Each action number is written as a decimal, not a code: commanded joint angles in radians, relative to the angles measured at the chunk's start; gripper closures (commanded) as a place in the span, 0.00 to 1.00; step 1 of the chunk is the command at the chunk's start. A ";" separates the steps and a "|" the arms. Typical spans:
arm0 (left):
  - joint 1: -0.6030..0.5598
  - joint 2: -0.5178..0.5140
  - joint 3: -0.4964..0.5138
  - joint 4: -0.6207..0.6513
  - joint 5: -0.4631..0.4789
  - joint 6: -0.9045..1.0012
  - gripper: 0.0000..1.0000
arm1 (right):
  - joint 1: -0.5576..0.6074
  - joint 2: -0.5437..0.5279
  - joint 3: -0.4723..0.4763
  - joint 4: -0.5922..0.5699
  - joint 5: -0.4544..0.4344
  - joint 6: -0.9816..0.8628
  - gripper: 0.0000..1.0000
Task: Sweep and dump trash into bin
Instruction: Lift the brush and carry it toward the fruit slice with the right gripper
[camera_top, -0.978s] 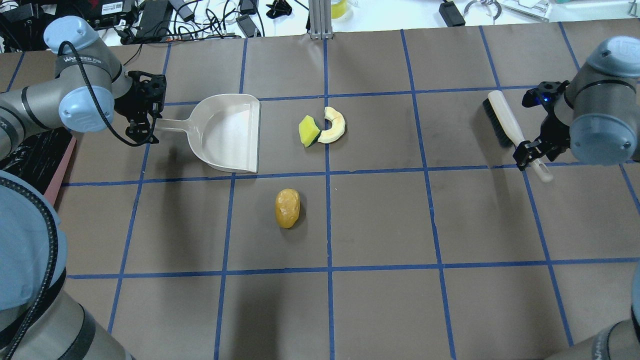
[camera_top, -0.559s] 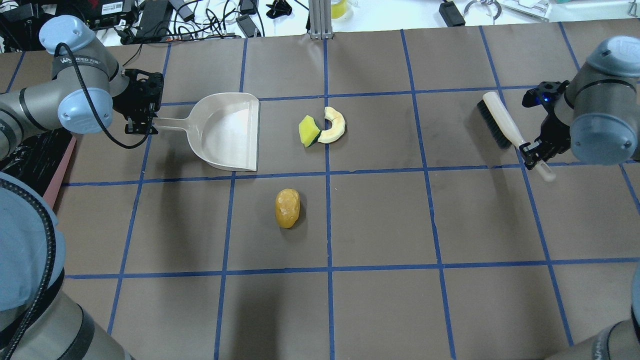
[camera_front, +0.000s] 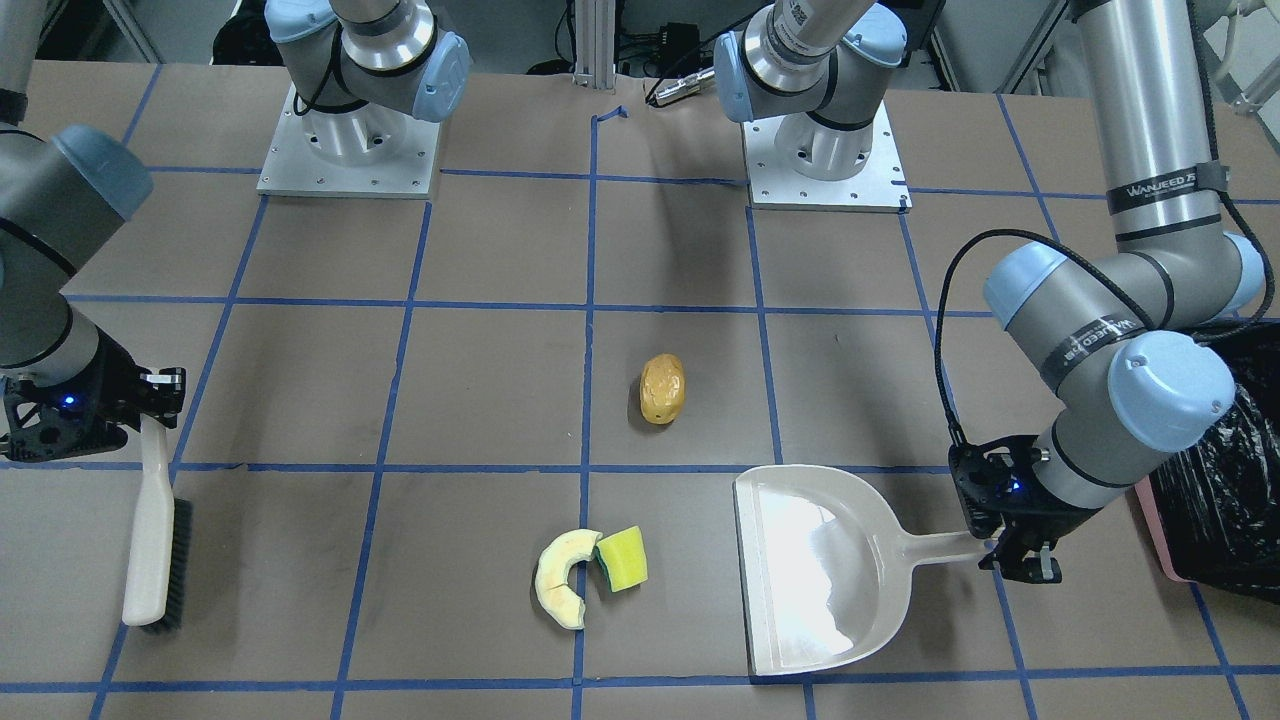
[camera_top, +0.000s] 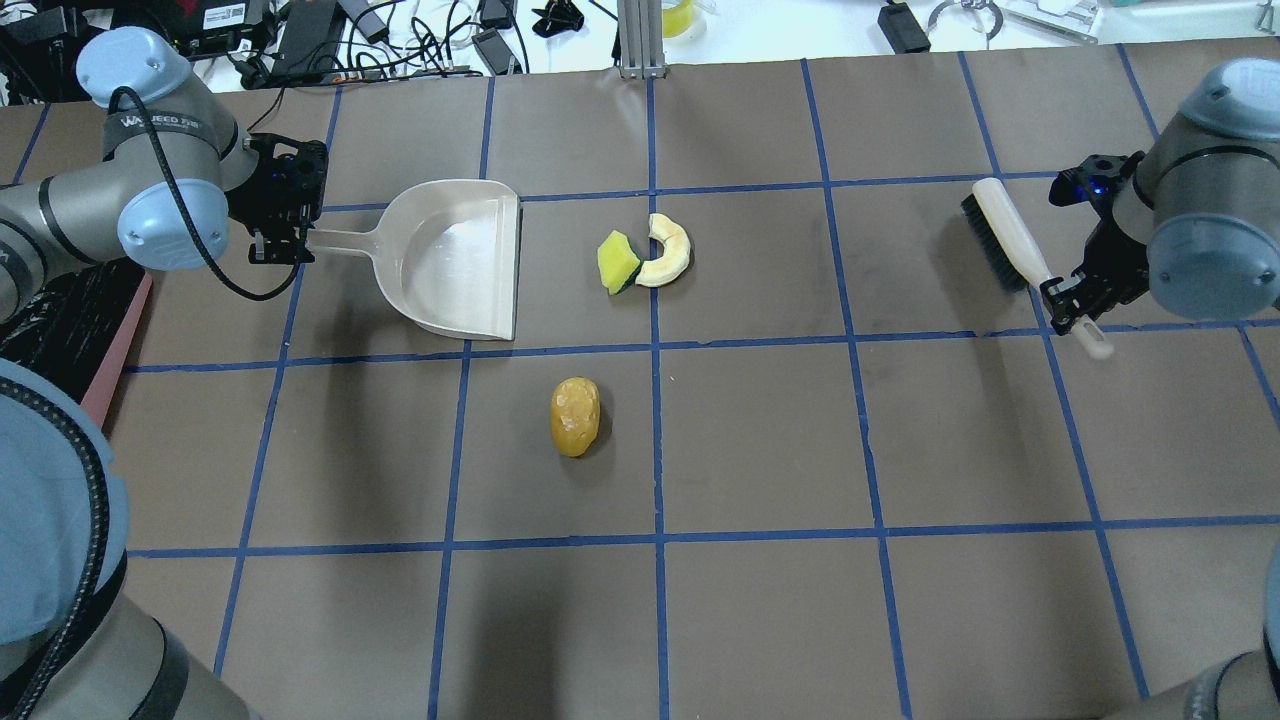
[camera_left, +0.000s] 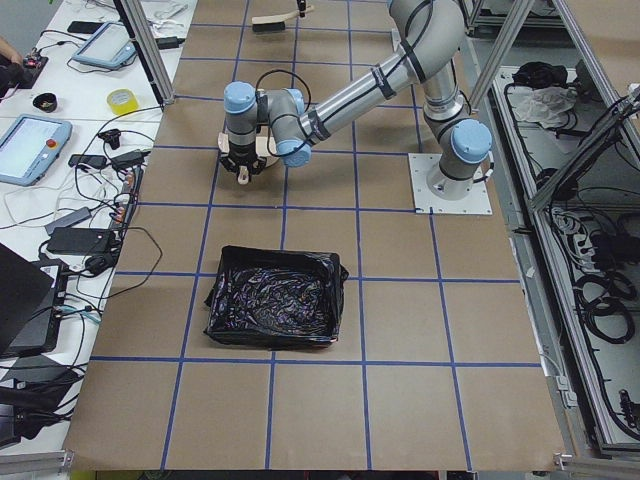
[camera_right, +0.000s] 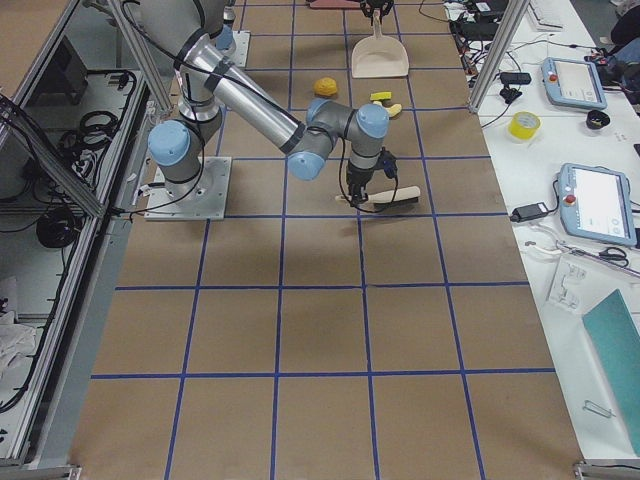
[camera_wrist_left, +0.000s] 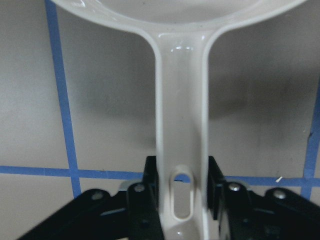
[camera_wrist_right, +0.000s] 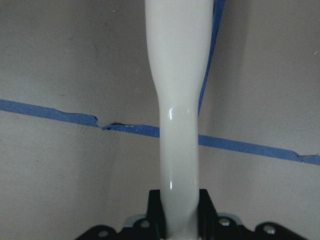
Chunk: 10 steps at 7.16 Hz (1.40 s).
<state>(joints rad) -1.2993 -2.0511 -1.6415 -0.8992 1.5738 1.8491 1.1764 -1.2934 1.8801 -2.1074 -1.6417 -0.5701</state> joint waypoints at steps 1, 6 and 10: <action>-0.014 0.000 -0.026 0.049 0.006 -0.010 1.00 | 0.076 -0.018 -0.065 0.121 0.048 0.146 1.00; -0.020 0.000 -0.040 0.063 0.049 -0.013 1.00 | 0.444 0.005 -0.072 0.104 0.091 0.582 1.00; -0.026 0.002 -0.069 0.108 0.049 -0.025 1.00 | 0.572 0.063 -0.122 0.072 0.091 0.680 1.00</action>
<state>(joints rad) -1.3247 -2.0500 -1.7016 -0.8066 1.6229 1.8265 1.7182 -1.2555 1.7799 -2.0158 -1.5504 0.0793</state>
